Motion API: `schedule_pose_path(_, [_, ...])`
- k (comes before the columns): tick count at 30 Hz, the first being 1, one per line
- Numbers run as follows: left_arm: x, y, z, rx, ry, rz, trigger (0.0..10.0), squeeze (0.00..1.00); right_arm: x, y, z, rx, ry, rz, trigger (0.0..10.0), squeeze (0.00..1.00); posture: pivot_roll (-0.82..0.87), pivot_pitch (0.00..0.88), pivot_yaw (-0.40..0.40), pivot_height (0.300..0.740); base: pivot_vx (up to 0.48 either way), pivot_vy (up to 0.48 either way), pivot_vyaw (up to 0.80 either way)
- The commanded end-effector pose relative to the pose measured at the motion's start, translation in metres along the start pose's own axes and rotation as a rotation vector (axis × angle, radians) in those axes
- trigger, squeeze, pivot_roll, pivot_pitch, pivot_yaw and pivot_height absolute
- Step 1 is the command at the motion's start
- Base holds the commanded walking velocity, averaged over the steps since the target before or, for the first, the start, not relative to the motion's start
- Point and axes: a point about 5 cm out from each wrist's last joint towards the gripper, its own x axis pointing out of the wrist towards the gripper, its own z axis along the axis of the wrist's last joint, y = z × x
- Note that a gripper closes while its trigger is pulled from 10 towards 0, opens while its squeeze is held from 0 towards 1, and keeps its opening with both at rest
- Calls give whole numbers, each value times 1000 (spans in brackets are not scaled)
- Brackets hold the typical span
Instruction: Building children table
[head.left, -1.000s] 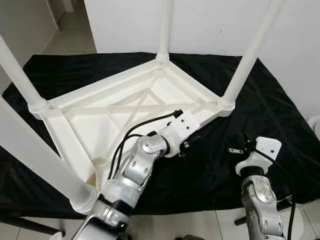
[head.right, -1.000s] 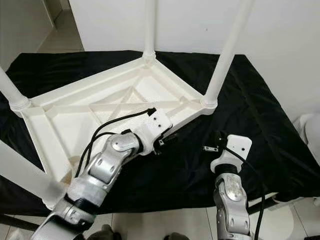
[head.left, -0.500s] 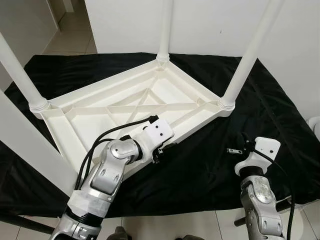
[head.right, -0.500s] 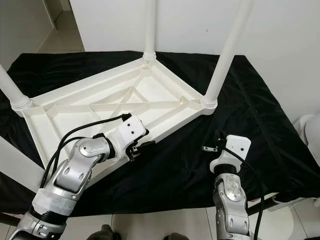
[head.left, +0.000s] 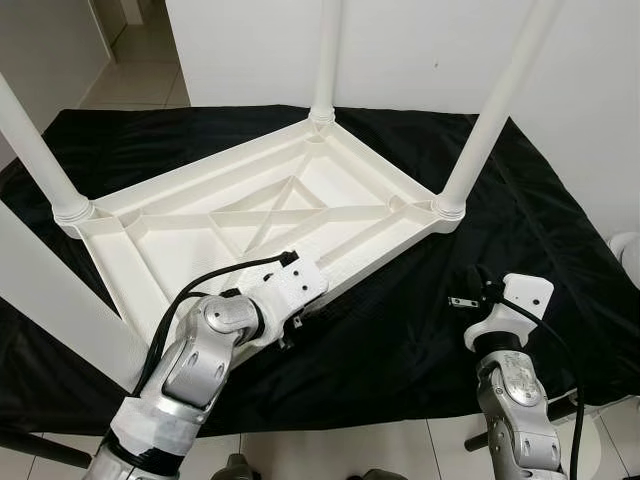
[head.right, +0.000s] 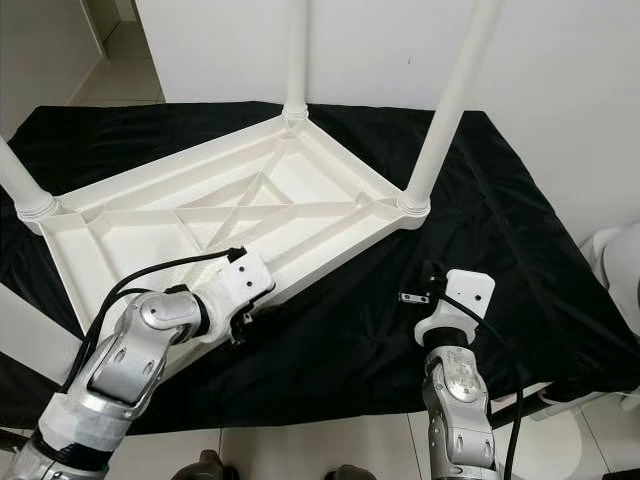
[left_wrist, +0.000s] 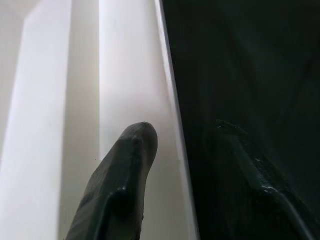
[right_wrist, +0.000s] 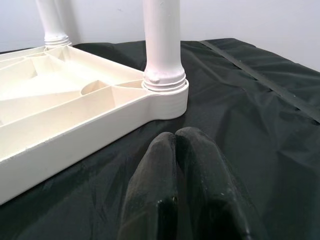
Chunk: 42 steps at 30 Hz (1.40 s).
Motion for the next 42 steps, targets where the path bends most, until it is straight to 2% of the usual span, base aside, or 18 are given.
schedule_pose_path(1, [-1, 2, -2, -2, 30, 29, 10000, 0, 0, 0, -2, -6, 8, 3, 10000, 0, 11, 0, -29, 740, 0, 0, 0])
schedule_pose_path(3, [0, 3, -3, -1, 42, 38, 9765, 0, 0, 0, -2, -6, 8, 2, 10000, 0, 7, 0, -26, 740, 0, 0, 0])
schedule_pose_path(4, [0, 4, -3, 4, 59, 54, 6392, 0, 0, 0, -2, -4, 7, -1, 10000, 0, 7, 0, -25, 740, 0, 0, 0])
schedule_pose_path(6, [1, 5, -3, -8, 60, 63, 6039, 0, 0, 0, -2, -4, 7, -2, 10000, 0, 7, 0, -25, 740, 0, 0, 0])
schedule_pose_path(8, [2, 6, -3, -10, 61, 70, 2392, 0, -1, -1, -2, -3, 7, -6, 10000, 0, 6, 2, -23, 740, 0, 0, 0])
schedule_pose_path(9, [4, 6, -1, -9, 56, 72, 0, 0, -1, -1, -3, -2, 9, -8, 10000, 0, 4, 2, -21, 740, 0, 0, 0])
schedule_pose_path(14, [10, 7, 5, 0, 40, 90, 0, 0, -1, -1, -2, -3, 8, -11, 10000, 0, 0, 7, -24, 740, 0, 0, 0])
schedule_pose_path(15, [14, 7, 8, 11, 32, 93, 0, 0, 0, -2, -2, -2, 7, -13, 10000, 0, 1, 9, -29, 740, 0, 0, 0])
schedule_pose_path(16, [19, 5, 12, 18, 18, 89, 431, 0, 0, -2, -2, -2, 7, -14, 10000, 0, 2, 11, -29, 740, 0, 0, 0])
schedule_pose_path(20, [29, 2, 20, 40, -4, 81, 118, 0, 2, -1, -1, -1, 5, -13, 10000, 0, -4, 12, -28, 740, 0, 0, 0])
schedule_pose_path(24, [48, 0, 37, 51, -39, 97, 0, 0, 3, -1, 1, -4, -5, -24, 10000, 0, -24, 11, -15, 740, 0, 0, 0])
schedule_pose_path(32, [56, 1, 48, 34, -65, 111, 118, 0, 1, -3, 1, 1, -6, -43, 10000, 0, -28, 11, -8, 740, 0, 0, 0])
schedule_pose_path(33, [58, 1, 50, 33, -73, 115, 4157, 0, 0, -3, 0, 2, -6, -45, 10000, 0, -33, 12, -5, 740, 0, 0, 0])
schedule_pose_path(34, [59, 2, 53, 48, -90, 123, 10000, 0, 0, -3, 1, 1, -8, -46, 10000, 0, -33, 13, -3, 740, 0, 0, 0])
schedule_pose_path(40, [57, 2, 56, 80, -146, 100, 10000, 0, 1, -4, 2, 0, -12, -53, 10000, 0, -26, 16, -7, 740, 0, 0, 0])
schedule_pose_path(41, [57, 2, 56, 77, -161, 93, 10000, 75, 1, -4, 2, -2, -12, -52, 10000, 0, -26, 16, -7, 740, 0, 0, 0])
schedule_pose_path(42, [56, 2, 57, 73, -171, 90, 10000, 75, 1, -4, 2, -3, -12, -52, 10000, 0, -25, 16, -8, 740, 0, 0, 0])
